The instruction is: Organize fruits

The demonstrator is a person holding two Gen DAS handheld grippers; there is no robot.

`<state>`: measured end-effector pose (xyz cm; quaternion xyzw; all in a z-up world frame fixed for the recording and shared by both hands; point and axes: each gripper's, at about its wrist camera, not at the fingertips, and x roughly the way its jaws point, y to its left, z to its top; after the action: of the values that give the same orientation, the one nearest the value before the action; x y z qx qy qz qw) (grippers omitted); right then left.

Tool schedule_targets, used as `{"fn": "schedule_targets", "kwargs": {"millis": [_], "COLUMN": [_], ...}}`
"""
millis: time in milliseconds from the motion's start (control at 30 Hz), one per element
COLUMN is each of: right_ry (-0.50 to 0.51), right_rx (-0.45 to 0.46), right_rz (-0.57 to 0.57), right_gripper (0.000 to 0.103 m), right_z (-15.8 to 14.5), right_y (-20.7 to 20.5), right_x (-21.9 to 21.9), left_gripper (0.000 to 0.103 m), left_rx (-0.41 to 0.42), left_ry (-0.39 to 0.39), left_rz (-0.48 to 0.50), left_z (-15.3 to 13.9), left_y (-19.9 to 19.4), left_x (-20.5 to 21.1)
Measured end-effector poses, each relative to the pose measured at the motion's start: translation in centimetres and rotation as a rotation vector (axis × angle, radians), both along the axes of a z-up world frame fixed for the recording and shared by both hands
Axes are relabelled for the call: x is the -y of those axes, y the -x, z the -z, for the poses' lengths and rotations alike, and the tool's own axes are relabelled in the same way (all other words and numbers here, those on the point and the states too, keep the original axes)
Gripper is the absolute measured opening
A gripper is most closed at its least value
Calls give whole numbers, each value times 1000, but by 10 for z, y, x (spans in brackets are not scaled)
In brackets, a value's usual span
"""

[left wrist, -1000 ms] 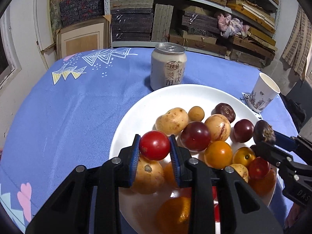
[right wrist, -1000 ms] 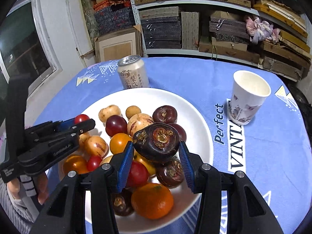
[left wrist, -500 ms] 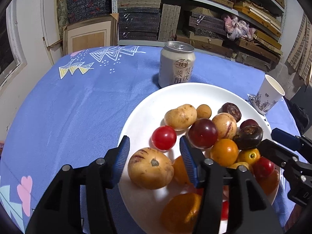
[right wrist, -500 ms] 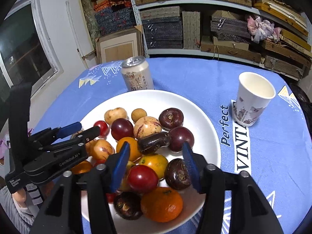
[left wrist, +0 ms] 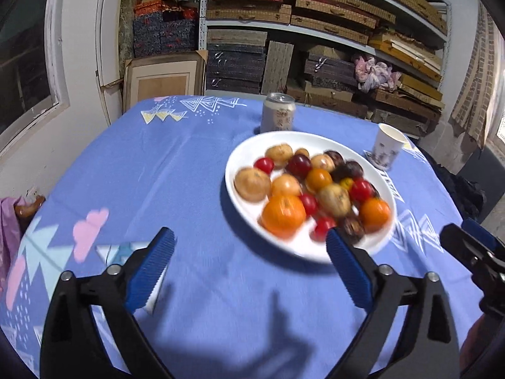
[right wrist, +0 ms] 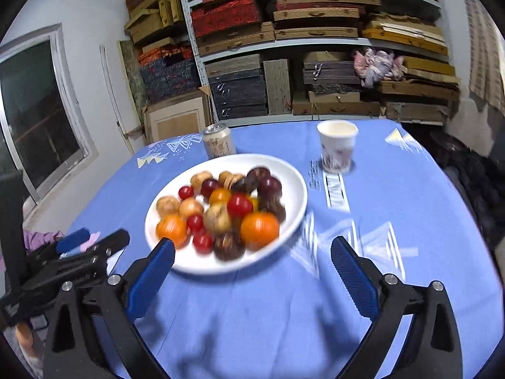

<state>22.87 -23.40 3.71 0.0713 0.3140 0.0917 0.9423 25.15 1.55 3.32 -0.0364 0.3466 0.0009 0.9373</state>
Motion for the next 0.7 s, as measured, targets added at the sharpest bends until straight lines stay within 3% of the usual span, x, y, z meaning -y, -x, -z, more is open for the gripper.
{"fn": "schedule_targets", "kwargs": {"millis": [233,333,533,700], "right_ry": [39,57,-3,79], "right_rx": [44,26,14,46], "right_rz": [32,27,42,37], "right_gripper": [100,100,100,100], "right_z": [25,31,37,36], "right_y": [54,62,76,89], "right_x": [6,7,15,1], "left_gripper": [99,99,99,99], "left_rx": [50,48,66,93], "left_ry": [-69,-87,-77,-82], "left_rz": [13,41,66,75], "left_z": [16,21,21,17], "left_y": [66,75,86,99], "left_x": [18,24,29,33]}}
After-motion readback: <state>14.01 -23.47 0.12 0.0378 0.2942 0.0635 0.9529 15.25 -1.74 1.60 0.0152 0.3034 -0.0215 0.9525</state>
